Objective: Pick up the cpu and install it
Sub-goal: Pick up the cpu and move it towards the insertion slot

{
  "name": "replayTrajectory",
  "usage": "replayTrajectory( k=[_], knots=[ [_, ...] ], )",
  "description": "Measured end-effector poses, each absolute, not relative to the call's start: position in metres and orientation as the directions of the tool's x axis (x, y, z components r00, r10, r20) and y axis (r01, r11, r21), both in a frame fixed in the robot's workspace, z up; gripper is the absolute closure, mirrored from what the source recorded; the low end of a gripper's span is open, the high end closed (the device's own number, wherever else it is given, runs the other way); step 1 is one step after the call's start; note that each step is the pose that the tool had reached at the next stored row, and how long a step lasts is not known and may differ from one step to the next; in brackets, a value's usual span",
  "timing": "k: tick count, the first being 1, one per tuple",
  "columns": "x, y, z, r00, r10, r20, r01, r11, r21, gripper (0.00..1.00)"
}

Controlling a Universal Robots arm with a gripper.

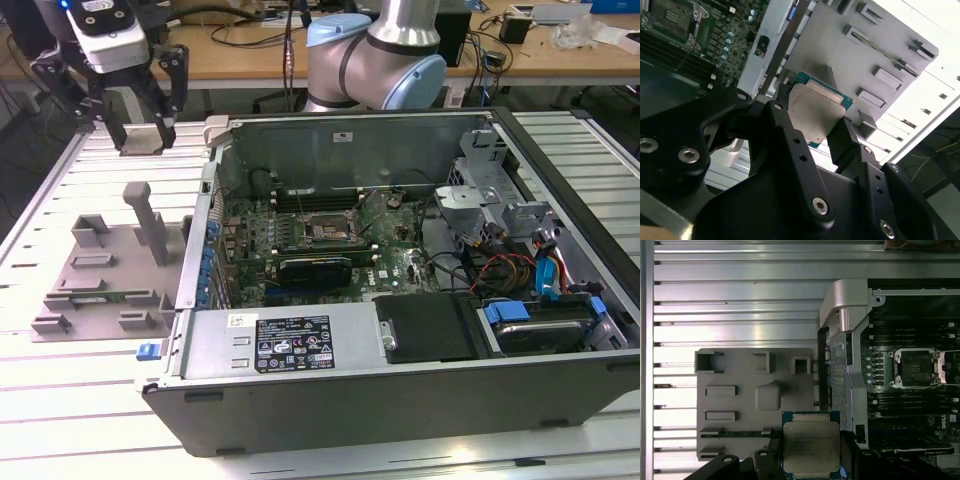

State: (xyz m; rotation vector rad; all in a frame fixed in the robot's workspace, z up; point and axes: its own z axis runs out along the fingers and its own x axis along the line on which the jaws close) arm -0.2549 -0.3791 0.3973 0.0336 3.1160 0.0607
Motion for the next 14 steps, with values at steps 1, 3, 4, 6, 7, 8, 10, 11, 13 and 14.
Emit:
replayTrajectory(
  k=[1,3,4,6,7,8,10,11,13,14],
  knots=[
    [-0.252,-0.379,0.397,-0.999,0.022,-0.024,0.021,0.999,0.039,0.45],
    [-0.245,-0.379,0.397,-0.999,0.022,-0.024,0.021,0.999,0.039,0.45],
    [-0.243,-0.379,0.397,-0.999,0.022,-0.024,0.021,0.999,0.039,0.45],
    [-0.239,-0.379,0.397,-0.999,0.022,-0.024,0.021,0.999,0.039,0.45],
    [-0.236,-0.379,0.397,-0.999,0.022,-0.025,0.021,0.999,0.039,0.45],
    [-0.233,-0.379,0.397,-0.999,0.022,-0.025,0.021,0.999,0.039,0.45],
    [-0.223,-0.379,0.397,-0.999,0.022,-0.024,0.021,0.999,0.039,0.45],
    [-0.220,-0.379,0.397,-0.999,0.022,-0.024,0.021,0.999,0.039,0.45],
    [-0.211,-0.379,0.397,-0.999,0.022,-0.025,0.021,0.999,0.039,0.45],
    [-0.207,-0.379,0.397,-0.999,0.022,-0.024,0.021,0.999,0.039,0.45]
  ],
)
